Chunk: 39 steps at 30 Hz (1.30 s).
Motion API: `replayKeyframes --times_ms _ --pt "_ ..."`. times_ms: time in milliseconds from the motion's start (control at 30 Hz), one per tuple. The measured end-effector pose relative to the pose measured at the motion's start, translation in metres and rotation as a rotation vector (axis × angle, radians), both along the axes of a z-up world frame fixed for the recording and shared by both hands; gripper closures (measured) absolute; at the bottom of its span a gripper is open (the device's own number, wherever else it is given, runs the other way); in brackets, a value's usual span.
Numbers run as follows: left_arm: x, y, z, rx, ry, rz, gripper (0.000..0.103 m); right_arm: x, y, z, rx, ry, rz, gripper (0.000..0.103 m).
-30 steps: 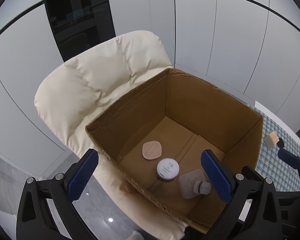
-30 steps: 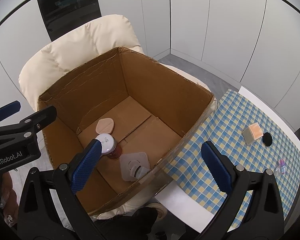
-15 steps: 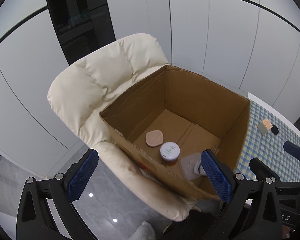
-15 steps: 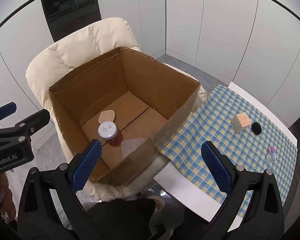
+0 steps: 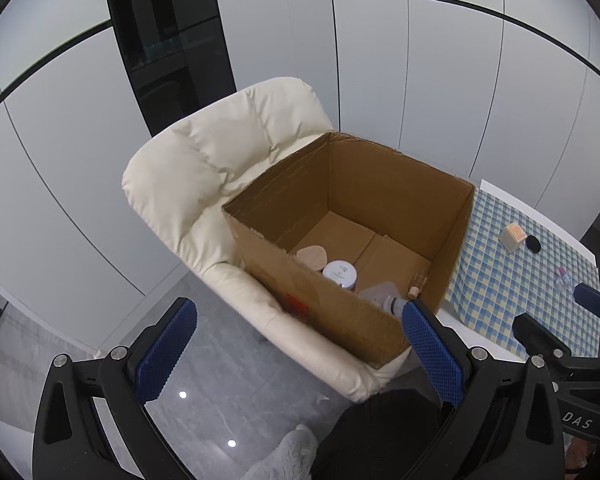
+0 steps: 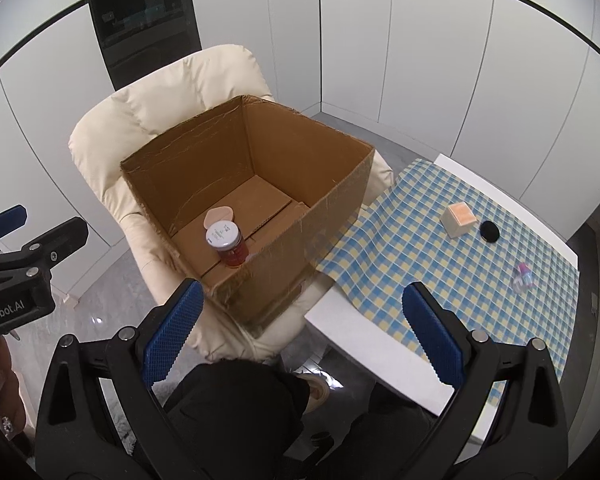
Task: Organize objects
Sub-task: 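Withdraw both open tools up and away from the box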
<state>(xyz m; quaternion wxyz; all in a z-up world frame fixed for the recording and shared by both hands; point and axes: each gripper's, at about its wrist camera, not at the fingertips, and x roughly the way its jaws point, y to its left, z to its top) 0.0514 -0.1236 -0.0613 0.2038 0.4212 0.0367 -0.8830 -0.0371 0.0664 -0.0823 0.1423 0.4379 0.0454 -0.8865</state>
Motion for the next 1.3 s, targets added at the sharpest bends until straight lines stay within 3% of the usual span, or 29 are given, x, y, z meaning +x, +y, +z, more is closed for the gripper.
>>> replayKeyframes --times_ms 467,700,867,1033,1300 --pt "0.061 0.029 0.007 -0.014 0.009 -0.037 0.001 0.066 0.027 0.012 0.016 0.008 -0.028 0.002" --pt "0.083 0.036 0.010 0.015 0.006 -0.054 0.001 0.094 0.030 0.021 0.012 0.009 -0.026 0.002" --pt "0.090 0.038 0.008 0.078 -0.015 -0.064 0.001 0.107 0.030 0.023 0.014 -0.003 -0.031 0.002" --pt "0.094 0.046 0.011 0.037 -0.012 -0.078 0.001 0.113 0.030 0.025 0.018 0.000 -0.034 0.002" --pt "0.092 0.046 0.006 0.052 -0.020 -0.065 0.001 0.114 0.034 0.024 0.009 -0.009 -0.040 0.002"
